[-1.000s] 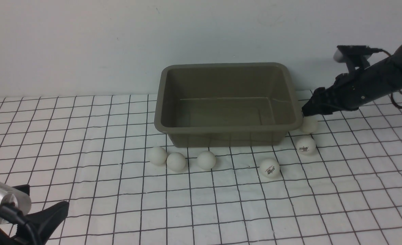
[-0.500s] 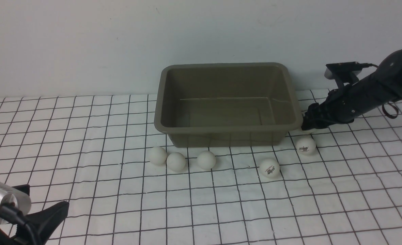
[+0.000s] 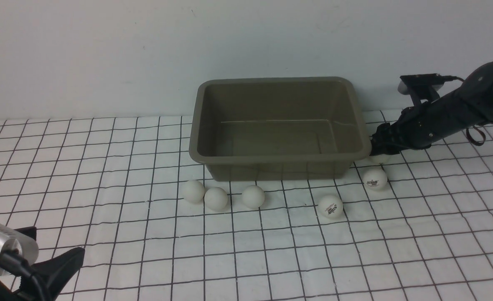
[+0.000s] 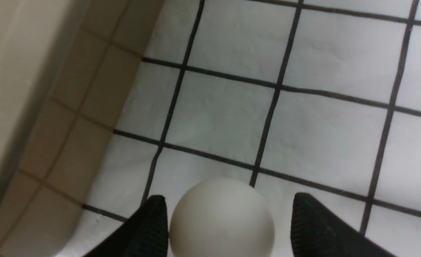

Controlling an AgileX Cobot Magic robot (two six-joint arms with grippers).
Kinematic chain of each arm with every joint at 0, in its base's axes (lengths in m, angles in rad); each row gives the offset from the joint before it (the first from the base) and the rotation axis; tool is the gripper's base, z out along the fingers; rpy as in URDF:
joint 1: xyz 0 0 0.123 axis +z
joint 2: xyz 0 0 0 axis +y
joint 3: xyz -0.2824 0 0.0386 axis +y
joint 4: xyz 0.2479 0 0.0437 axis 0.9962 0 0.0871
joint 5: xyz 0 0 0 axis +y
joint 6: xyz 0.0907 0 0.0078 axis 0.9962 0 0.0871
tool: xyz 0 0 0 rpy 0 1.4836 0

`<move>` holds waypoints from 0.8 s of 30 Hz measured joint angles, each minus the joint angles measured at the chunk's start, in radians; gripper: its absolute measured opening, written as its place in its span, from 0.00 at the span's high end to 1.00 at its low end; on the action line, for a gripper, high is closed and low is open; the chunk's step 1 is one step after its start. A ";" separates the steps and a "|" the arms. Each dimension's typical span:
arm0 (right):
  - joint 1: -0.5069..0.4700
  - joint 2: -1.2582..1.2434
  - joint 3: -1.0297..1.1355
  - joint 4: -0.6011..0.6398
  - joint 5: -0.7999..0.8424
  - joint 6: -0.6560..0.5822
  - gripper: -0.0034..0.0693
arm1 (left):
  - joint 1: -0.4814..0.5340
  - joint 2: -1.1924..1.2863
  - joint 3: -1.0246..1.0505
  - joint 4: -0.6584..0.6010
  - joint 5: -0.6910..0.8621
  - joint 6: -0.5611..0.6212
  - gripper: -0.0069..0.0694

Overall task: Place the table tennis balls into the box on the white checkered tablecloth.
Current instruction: 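Reach for and grasp a ping pong ball on the table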

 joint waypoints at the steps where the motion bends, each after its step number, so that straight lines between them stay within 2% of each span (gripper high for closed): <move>1: 0.000 0.000 0.000 0.002 0.000 -0.003 0.38 | 0.000 0.000 0.000 0.000 0.000 0.000 0.28; 14: 0.000 0.029 -0.001 0.032 0.033 -0.021 0.45 | 0.000 0.000 0.000 0.000 0.000 0.000 0.28; 24: -0.003 -0.063 -0.001 0.015 0.011 -0.041 0.45 | 0.000 0.000 0.000 0.000 0.000 0.000 0.28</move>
